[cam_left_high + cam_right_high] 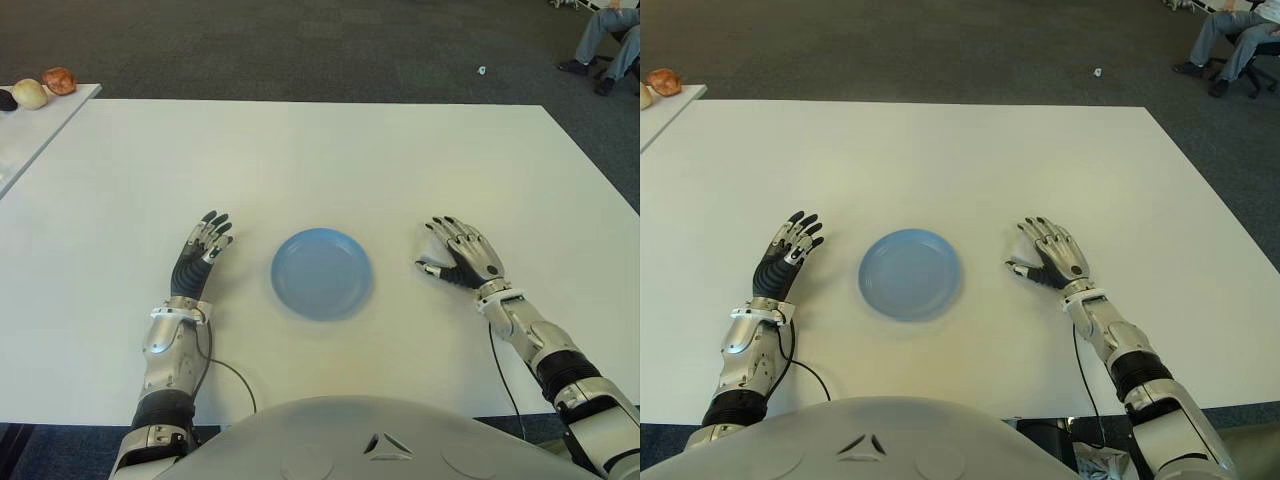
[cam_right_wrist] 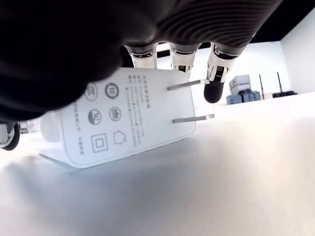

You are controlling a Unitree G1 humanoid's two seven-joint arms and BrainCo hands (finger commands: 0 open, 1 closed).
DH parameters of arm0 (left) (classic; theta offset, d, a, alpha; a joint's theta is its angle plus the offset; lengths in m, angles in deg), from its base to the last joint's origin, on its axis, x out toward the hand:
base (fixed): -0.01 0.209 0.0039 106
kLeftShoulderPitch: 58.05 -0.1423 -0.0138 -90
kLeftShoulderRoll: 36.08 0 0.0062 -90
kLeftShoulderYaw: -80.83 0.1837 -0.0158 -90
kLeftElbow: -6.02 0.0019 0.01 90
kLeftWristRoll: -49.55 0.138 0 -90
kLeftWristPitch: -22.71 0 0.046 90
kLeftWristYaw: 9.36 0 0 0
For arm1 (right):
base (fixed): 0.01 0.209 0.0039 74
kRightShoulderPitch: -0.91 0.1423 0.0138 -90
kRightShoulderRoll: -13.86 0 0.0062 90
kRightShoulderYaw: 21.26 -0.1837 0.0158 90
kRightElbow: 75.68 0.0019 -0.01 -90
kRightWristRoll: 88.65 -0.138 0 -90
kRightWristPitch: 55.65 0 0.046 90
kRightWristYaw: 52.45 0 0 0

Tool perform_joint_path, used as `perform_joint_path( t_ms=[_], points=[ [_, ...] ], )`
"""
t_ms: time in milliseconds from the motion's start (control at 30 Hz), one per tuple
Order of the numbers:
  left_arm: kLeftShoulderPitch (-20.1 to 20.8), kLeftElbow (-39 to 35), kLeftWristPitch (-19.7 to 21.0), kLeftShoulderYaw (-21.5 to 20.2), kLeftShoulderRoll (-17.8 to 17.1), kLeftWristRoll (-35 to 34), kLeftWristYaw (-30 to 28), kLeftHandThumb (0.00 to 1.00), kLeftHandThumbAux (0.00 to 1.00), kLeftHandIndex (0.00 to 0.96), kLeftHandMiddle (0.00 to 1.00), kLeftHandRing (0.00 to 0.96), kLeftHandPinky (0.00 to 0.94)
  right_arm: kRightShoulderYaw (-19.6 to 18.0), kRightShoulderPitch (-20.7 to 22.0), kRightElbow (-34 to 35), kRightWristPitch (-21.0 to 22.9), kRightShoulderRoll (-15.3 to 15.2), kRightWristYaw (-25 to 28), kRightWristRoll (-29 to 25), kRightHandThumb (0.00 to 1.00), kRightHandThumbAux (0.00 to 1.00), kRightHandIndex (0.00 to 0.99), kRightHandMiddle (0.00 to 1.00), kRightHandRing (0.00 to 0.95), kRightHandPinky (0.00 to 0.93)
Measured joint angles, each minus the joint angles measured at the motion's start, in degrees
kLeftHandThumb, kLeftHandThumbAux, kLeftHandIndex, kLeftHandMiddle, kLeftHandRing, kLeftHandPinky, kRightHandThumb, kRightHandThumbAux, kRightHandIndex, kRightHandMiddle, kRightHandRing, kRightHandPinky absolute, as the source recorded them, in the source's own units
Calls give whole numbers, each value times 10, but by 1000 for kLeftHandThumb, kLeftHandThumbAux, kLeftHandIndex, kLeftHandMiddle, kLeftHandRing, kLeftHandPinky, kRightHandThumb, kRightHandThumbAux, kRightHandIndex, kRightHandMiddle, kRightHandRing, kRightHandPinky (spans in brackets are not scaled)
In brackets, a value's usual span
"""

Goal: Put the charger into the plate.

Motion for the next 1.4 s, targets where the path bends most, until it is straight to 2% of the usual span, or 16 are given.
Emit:
perform_joint_path(
  t_ms=[233, 433, 667, 867, 933, 967, 1033, 1300, 1333, 1400],
  points=[
    [0, 0, 0, 0, 0, 0, 0, 0, 543, 82, 124, 117, 145, 19, 7, -3, 18, -4, -28, 22, 259, 225, 0, 0, 0, 0],
    [0, -1, 3, 0, -1, 0, 0, 0, 541, 81, 121, 114, 146, 41, 16, -15, 34, -9, -73, 49, 254, 226, 0, 0, 0, 0],
    [0, -1, 5, -1, -1, -1, 0, 0, 540, 81, 124, 116, 140, 51, 26, -30, 39, -9, -88, 49, 262, 236, 0, 0, 0, 0],
    [0, -1, 5, -2, -1, -2, 0, 0, 539, 79, 122, 114, 138, 50, 31, -42, 26, -9, -87, 30, 291, 260, 0, 0, 0, 81],
    [0, -2, 6, -2, -1, -2, 0, 0, 538, 79, 121, 112, 137, 49, 33, -48, 18, -9, -86, 22, 323, 278, 0, 0, 32, 185],
    [0, -2, 6, -2, -1, -2, 0, 0, 538, 78, 121, 112, 137, 49, 34, -51, 13, -9, -85, 17, 328, 280, 0, 0, 36, 199],
    [0, -2, 7, -2, -1, -2, 0, 0, 537, 80, 121, 112, 139, 47, 36, -58, 1, -9, -81, 5, 366, 288, 0, 19, 99, 276],
    [-2, -8, 17, -3, -1, -5, 0, 0, 533, 82, 119, 112, 140, 35, 47, -88, -46, -5, -31, -52, 439, 295, 6, 94, 202, 366],
    [-2, -8, 17, -3, -1, -5, 0, 0, 530, 83, 118, 111, 139, 35, 49, -90, -50, -5, -28, -55, 460, 296, 19, 151, 267, 423],
    [-2, -9, 17, -4, -1, -6, 0, 0, 527, 84, 116, 109, 136, 32, 52, -99, -61, -4, -20, -68, 481, 295, 33, 208, 329, 471]
  ],
)
